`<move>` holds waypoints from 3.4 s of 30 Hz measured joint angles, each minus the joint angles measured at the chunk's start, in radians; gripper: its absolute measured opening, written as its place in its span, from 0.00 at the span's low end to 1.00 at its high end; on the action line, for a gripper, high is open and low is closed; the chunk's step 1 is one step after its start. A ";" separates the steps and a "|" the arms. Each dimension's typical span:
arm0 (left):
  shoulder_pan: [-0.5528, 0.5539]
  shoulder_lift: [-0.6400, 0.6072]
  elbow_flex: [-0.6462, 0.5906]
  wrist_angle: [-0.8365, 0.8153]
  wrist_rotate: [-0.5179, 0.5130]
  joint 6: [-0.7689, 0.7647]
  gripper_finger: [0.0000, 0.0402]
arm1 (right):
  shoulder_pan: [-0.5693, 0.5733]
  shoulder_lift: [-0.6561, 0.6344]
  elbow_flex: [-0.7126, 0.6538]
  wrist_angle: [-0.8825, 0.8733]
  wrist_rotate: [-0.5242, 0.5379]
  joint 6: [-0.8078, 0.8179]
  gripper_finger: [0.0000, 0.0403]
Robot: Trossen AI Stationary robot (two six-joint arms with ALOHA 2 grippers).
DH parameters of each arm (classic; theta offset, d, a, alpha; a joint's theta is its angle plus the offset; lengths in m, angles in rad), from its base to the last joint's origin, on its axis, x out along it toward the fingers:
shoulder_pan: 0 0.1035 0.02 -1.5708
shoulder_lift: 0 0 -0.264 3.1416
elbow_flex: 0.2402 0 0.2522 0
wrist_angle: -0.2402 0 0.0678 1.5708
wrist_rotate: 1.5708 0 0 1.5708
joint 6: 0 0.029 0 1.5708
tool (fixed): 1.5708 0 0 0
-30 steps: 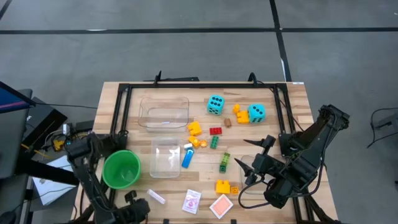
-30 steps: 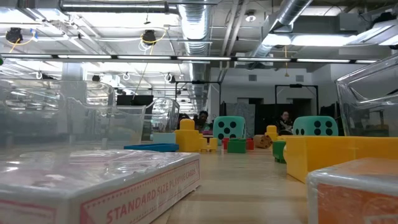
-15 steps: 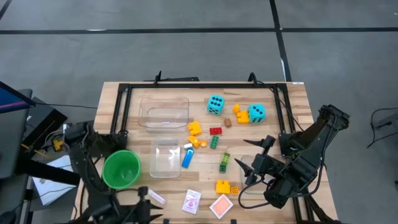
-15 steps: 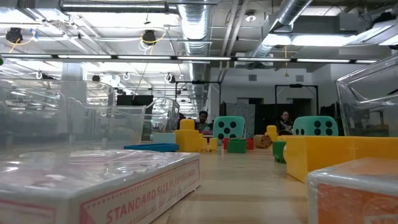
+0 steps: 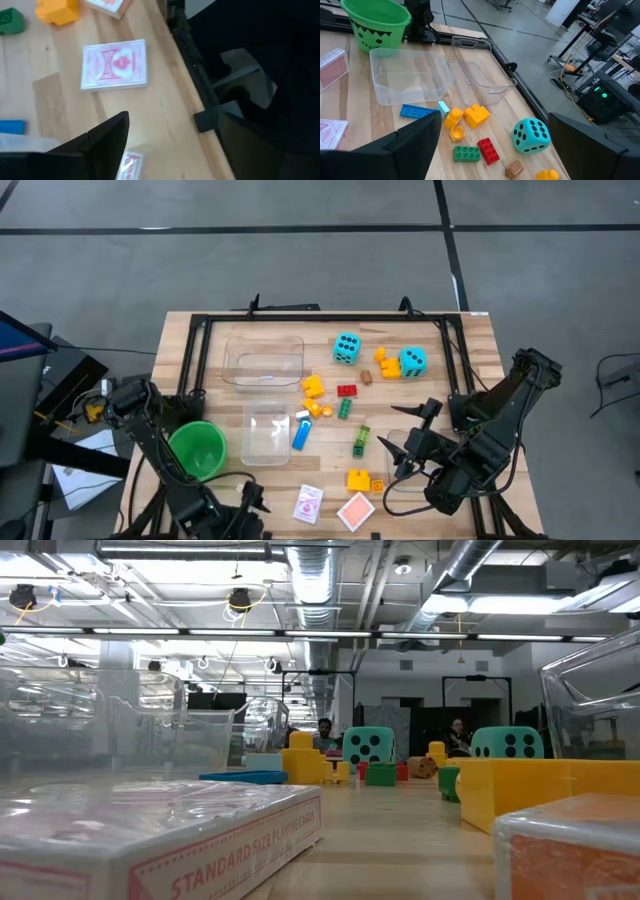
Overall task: Pick & Place Toys
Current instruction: Put the red playing card box into the bottom left transparent bin
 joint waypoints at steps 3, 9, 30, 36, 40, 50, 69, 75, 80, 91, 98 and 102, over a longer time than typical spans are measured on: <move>0.001 0.000 0.000 -0.055 -0.002 -0.016 0.72 | 0.000 0.000 0.000 0.000 -0.005 0.000 0.88; 0.001 0.009 -0.001 -0.131 -0.008 -0.071 0.67 | 0.000 0.000 0.000 -0.001 -0.016 0.000 0.88; 0.005 0.009 -0.158 -0.132 0.042 -0.171 0.49 | 0.000 0.000 0.000 -0.001 -0.018 0.000 0.88; 0.005 0.007 -0.164 -0.132 0.041 -0.180 0.23 | 0.000 0.000 0.000 -0.001 -0.018 0.000 0.88; 0.018 -0.007 -0.163 -0.133 0.041 -0.217 0.15 | 0.000 0.000 0.000 -0.001 -0.018 0.000 0.88; 0.039 -0.175 -0.163 -0.105 -0.158 -0.157 0.15 | 0.000 0.000 0.000 -0.001 -0.018 0.000 0.88; 0.554 -0.407 -0.163 -0.252 0.051 0.292 0.15 | 0.000 0.000 0.000 -0.016 -0.018 0.000 0.88; 0.559 -0.407 -0.164 -0.285 0.089 0.278 0.15 | 0.000 0.000 0.000 -0.016 -0.018 0.001 0.88; 0.555 -0.410 -0.211 -0.274 0.096 0.241 0.15 | 0.000 0.000 0.000 -0.016 -0.018 0.001 0.88; 0.577 -0.416 -0.368 -0.207 0.096 0.202 0.15 | -0.007 0.000 0.000 -0.016 -0.018 0.000 0.88; 0.646 -0.418 -0.432 -0.176 0.141 0.222 0.15 | -0.020 0.000 0.000 -0.016 -0.022 0.001 0.88; 0.684 -0.418 -0.448 -0.145 0.174 0.258 0.15 | -0.019 0.000 0.000 -0.016 -0.022 0.000 0.88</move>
